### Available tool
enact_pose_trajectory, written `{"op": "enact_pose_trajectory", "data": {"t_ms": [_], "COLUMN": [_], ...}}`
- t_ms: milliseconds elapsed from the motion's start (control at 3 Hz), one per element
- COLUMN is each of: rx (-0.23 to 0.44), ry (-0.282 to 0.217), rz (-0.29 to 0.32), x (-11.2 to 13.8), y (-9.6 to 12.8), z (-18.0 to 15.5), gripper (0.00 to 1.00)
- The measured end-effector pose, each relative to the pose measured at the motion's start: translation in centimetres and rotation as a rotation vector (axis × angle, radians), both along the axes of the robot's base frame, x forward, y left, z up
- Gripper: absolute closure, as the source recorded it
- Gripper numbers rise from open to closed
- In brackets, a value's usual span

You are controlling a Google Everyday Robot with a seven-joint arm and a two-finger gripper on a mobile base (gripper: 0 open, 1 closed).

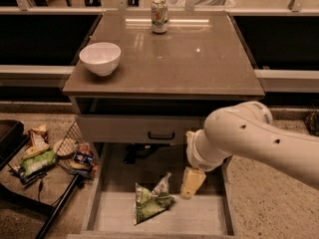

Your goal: Pick green jalapeno chip bag from middle drawer and place on counter

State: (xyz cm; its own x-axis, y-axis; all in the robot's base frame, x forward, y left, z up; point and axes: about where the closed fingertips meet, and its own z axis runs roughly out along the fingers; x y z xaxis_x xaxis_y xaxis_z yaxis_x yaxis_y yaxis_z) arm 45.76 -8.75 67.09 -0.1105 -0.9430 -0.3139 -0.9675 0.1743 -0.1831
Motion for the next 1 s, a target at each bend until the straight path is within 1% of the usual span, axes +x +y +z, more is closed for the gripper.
{"op": "enact_pose_trajectory", "data": {"t_ms": [333, 667, 1000], "rx": [-0.027, -0.047, -0.048], "ry": [-0.071, -0.108, -0.107], "rz": [0.019, 0.031, 0.032], "x": [3.7, 4.9, 4.8], "y": [2.4, 3.0, 2.9], "z": [-3.5, -3.7, -3.7], "gripper": [0.00, 0.00, 0.00]}}
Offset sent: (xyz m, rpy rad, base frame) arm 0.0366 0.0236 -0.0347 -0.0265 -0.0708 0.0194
